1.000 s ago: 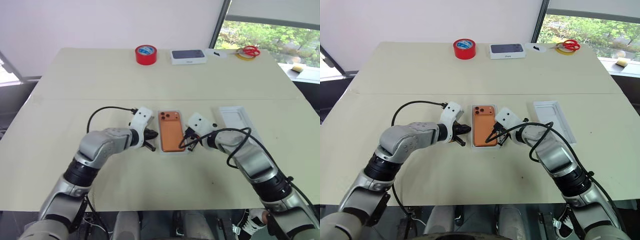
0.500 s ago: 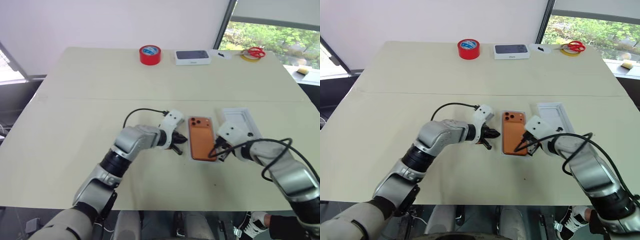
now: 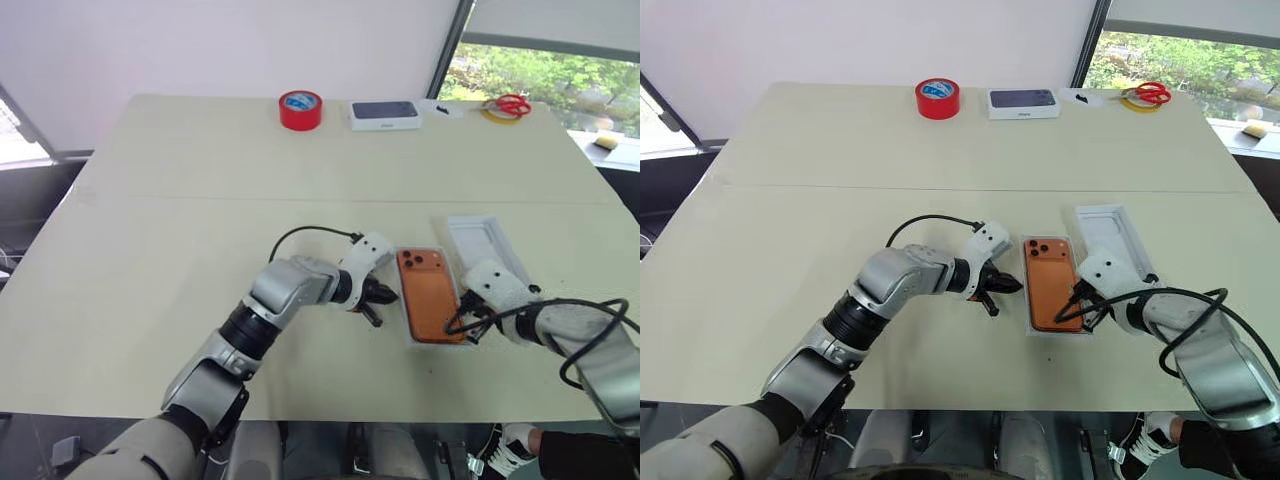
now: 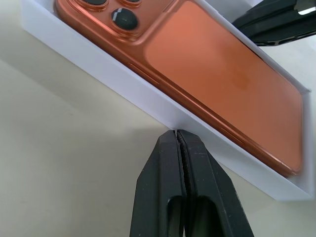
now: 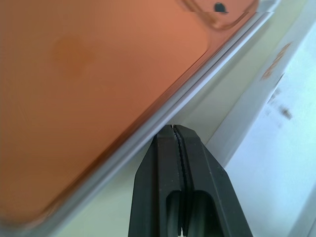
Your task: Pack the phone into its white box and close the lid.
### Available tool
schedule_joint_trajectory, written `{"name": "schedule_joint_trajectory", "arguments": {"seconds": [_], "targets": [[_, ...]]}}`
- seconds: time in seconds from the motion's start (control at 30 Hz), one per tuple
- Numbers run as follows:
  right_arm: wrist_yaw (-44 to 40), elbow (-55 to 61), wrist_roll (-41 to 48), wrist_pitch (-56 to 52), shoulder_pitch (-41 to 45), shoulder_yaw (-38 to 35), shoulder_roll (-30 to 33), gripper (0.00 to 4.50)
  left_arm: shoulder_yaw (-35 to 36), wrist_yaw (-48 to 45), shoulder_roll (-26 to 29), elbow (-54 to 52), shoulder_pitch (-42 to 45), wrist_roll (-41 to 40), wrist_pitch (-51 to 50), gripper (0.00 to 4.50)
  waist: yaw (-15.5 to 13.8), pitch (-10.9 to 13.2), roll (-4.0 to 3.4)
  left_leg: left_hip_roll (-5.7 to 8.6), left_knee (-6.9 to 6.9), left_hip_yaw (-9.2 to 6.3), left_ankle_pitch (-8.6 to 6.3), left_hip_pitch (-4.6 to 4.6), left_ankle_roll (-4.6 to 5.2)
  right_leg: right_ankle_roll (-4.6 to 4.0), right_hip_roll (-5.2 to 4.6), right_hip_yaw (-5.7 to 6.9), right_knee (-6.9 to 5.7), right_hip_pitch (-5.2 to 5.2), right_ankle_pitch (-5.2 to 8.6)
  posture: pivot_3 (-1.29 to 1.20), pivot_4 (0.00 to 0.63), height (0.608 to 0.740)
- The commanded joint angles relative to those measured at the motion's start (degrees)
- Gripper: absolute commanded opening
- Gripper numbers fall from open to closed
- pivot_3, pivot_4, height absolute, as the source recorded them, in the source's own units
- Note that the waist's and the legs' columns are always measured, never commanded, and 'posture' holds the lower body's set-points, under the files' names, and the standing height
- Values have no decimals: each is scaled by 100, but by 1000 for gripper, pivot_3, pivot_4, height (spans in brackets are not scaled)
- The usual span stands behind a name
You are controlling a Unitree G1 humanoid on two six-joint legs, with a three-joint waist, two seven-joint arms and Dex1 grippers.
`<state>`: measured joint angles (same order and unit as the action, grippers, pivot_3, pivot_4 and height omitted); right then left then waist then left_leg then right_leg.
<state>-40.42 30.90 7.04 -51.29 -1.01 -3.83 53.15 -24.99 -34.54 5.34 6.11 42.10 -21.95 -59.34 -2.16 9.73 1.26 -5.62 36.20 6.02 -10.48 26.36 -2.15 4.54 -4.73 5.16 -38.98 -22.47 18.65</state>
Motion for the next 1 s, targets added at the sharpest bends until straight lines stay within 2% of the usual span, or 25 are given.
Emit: {"name": "schedule_joint_trajectory", "arguments": {"seconds": [0.03, 0.07, 0.17, 0.33, 0.57, 0.83, 1.0], "targets": [[-201, 31, 144, 302, -66, -536, 164, 0, 262, -118, 246, -470, -121, -59, 2, 63, 28, -2, -5, -1, 0, 1, 0, -1, 0, 0, 1, 0, -1, -1, 0, 0, 150, 730], [-292, -7, 207, 334, -83, -651, 209, 0, 337, -128, 345, -557, -168, -66, 8, 63, 40, -2, -7, -2, 0, 1, 0, -3, 0, -1, 1, -2, -3, -1, 0, 0, 150, 730], [-634, -10, 528, 356, -80, -1011, 308, 707, 580, -235, 652, -867, -290, -162, 5, 0, 43, -2, -8, -2, -1, 1, 1, -4, -1, -1, 2, -2, -6, -1, 0, 0, 150, 730], [-661, -301, 857, 85, 503, -1189, 313, 3194, 613, -621, 1248, -1353, -540, 35, 763, 0, 28, -2, -8, -3, 1, 1, 1, -5, -1, -1, 1, -2, -5, 2, 0, 0, 150, 730], [-295, -1412, 1032, -1328, 1776, -544, 260, 3194, 612, -1308, 1848, -1682, -1094, 538, 3007, 0, 12, -3, -10, -4, 1, 7, 1, -5, -1, -3, 0, -2, -5, 1, -1, 0, 150, 730], [-131, -2741, 985, -1909, 3168, 325, 10, 3194, 635, -1741, 2107, -1808, -1416, 676, 3822, 0, 31, -3, -15, -5, 1, 11, 0, -2, 0, -2, 1, -3, -8, -5, -1, 0, 150, 730], [-112, -3579, 865, -2106, 3931, 957, -207, 3194, 643, -1808, 2075, -1794, -1508, 727, 3983, 0, 58, -3, -18, -7, 1, 15, 1, -2, 0, -2, 2, -3, -8, -7, -1, 0, 150, 730]]}}
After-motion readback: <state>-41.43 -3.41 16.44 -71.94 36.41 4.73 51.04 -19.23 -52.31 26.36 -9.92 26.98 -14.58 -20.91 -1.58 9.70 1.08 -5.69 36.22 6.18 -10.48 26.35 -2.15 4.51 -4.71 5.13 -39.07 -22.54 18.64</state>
